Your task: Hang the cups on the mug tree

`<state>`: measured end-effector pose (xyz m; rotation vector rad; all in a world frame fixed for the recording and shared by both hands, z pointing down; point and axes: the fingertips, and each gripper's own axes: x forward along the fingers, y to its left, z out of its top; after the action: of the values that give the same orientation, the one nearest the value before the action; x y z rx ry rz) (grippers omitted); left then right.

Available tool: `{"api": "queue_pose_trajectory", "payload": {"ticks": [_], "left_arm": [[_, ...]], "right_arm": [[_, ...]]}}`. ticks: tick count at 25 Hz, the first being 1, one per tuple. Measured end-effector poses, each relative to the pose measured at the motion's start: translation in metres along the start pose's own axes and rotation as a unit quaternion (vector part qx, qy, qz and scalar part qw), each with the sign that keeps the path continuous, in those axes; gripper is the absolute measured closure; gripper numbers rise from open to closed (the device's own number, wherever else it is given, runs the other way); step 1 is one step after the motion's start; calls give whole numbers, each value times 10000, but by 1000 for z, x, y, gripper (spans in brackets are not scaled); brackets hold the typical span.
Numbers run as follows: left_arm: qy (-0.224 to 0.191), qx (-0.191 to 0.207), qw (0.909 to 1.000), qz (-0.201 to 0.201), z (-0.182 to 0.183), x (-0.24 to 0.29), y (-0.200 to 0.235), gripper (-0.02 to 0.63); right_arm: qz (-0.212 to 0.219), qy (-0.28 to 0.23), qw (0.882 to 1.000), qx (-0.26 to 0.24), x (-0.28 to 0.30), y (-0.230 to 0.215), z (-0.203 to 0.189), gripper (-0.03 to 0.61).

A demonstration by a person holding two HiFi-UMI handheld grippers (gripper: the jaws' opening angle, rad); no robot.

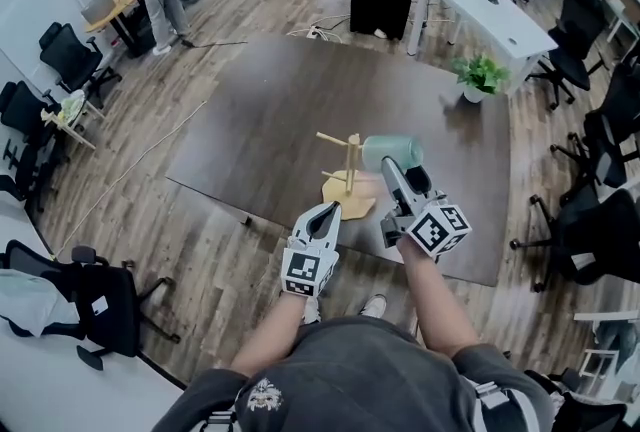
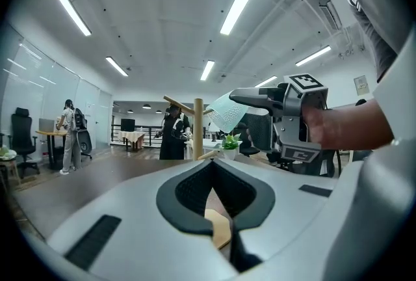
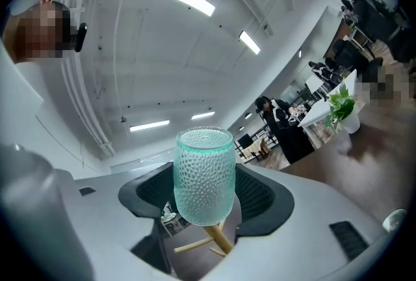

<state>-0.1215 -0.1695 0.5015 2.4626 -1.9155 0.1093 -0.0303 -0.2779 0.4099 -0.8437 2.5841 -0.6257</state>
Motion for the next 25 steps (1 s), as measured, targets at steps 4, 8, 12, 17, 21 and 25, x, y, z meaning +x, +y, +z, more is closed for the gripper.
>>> {"api": "queue_pose_trajectory", "payload": {"ticks": [4,8,12,17,21,25], "left_arm": [[41,-48,10000,67,-8,-3,6,607],[88,-52,9999,102,-8,-4,8,607],[79,-51,9999,92,-12,-3,9,607],[152,-52,9998,74,-13,-2,7,607],[89,-40,9999,36,-10,-3,5,607],[114,-31,9999,-39,-13,-1,0,607]], "right_arm": [[122,52,9996,257,4,-1,-8,265],[272,42,9975,653,6,-5,-15,265],[416,-12,9948,930,6,-8,-19,265],[562,-48,9924,1092,8,-9,-21,265],[551,-18,9920,1139,7,-10,-23,265],[482,-41,9922,1150,2,-13,-24,264]]}}
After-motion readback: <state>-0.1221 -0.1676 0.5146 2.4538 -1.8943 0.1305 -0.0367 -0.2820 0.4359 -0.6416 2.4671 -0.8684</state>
